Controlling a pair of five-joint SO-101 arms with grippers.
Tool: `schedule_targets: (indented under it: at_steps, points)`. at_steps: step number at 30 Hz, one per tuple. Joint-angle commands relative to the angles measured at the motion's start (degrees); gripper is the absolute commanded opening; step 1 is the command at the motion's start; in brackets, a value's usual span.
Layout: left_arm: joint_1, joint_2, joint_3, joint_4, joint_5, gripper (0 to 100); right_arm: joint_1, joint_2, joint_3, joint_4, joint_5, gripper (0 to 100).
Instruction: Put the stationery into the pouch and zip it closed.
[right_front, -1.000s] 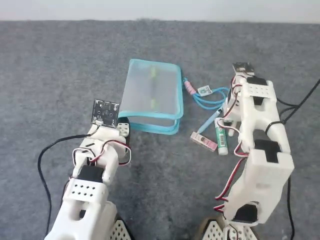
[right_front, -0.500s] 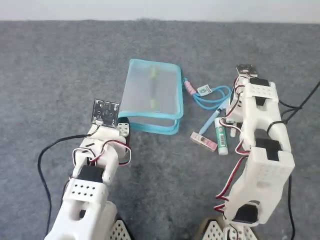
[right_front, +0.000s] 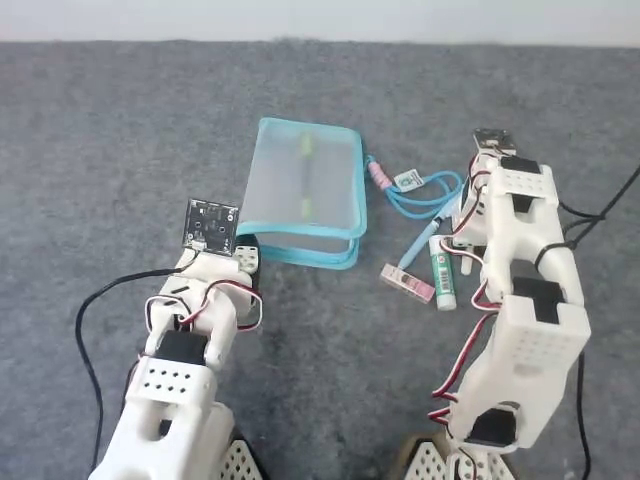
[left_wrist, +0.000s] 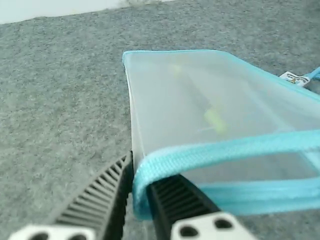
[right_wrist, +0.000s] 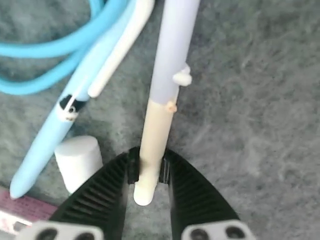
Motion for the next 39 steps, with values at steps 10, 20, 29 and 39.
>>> schedule_targets:
  at_steps: [10,20,29,39]
  points:
    - [-0.2,0.0,-2.1,-1.0,0.5,1,-4.0,-28.6,19.8,-4.8,0.0,0.7]
    - [-0.2,0.0,-2.0,-1.0,0.5,1,-4.6,-50.9,22.7,6.3,2.6,0.7]
    - [0.2,0.0,-2.0,-1.0,0.4,1,-26.4,-66.4,25.8,21.4,16.6,0.7]
    - [0.2,0.0,-2.6,-1.1,0.4,1,-32.2,-68.2,26.0,25.0,18.4,0.7]
